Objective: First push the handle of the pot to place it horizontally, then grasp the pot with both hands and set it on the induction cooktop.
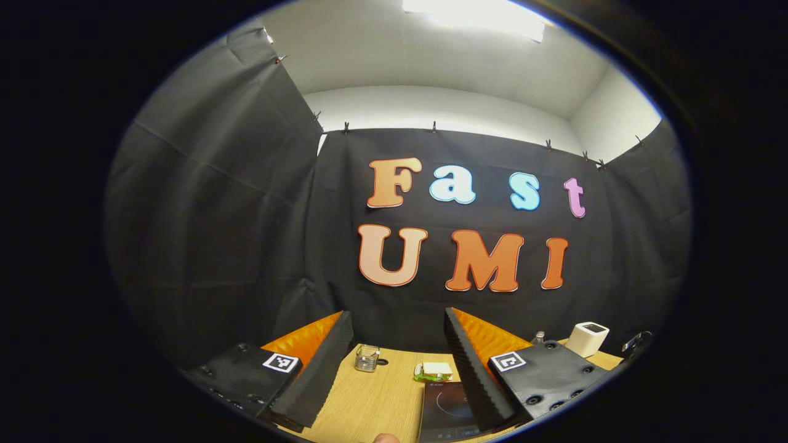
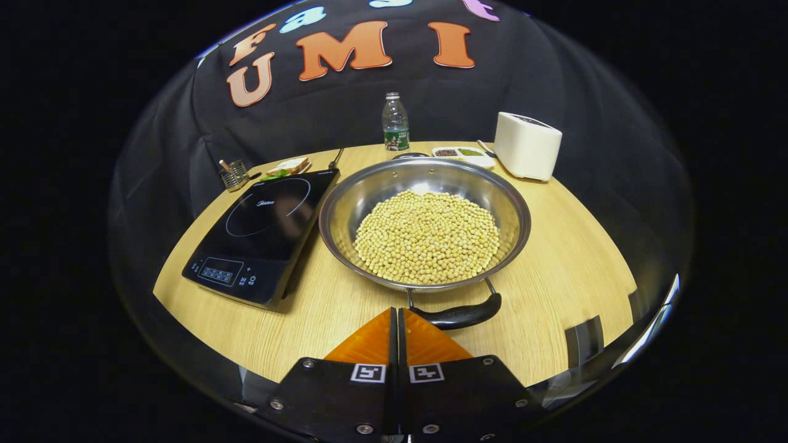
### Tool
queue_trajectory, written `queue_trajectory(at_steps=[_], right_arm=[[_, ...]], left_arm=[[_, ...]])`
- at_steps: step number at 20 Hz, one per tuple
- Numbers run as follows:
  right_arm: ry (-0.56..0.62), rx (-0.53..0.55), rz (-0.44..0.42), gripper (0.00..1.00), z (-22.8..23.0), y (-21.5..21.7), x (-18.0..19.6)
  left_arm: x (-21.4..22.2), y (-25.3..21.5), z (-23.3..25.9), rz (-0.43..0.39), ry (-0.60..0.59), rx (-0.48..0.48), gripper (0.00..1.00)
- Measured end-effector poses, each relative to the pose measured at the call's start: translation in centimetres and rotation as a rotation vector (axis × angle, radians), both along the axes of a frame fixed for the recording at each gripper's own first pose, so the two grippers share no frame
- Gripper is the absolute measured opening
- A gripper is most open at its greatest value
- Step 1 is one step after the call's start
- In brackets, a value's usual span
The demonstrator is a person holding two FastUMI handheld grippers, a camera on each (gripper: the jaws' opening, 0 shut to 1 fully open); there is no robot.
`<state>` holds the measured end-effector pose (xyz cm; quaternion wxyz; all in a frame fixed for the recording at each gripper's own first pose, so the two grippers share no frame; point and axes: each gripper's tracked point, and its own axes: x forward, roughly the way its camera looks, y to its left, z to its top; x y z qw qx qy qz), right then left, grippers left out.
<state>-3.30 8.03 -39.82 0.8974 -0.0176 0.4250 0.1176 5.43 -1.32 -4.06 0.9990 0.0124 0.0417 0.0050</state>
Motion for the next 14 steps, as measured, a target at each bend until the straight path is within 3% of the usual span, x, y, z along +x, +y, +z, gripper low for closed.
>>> queue_trajectory(at_steps=[14], right_arm=[[0.001, 0.021, -0.080, 0.00, -0.2, -2.8, 1.0]], left_arm=[[0.3, -1.1, 0.3, -0.008, 0.004, 0.004, 0.98]])
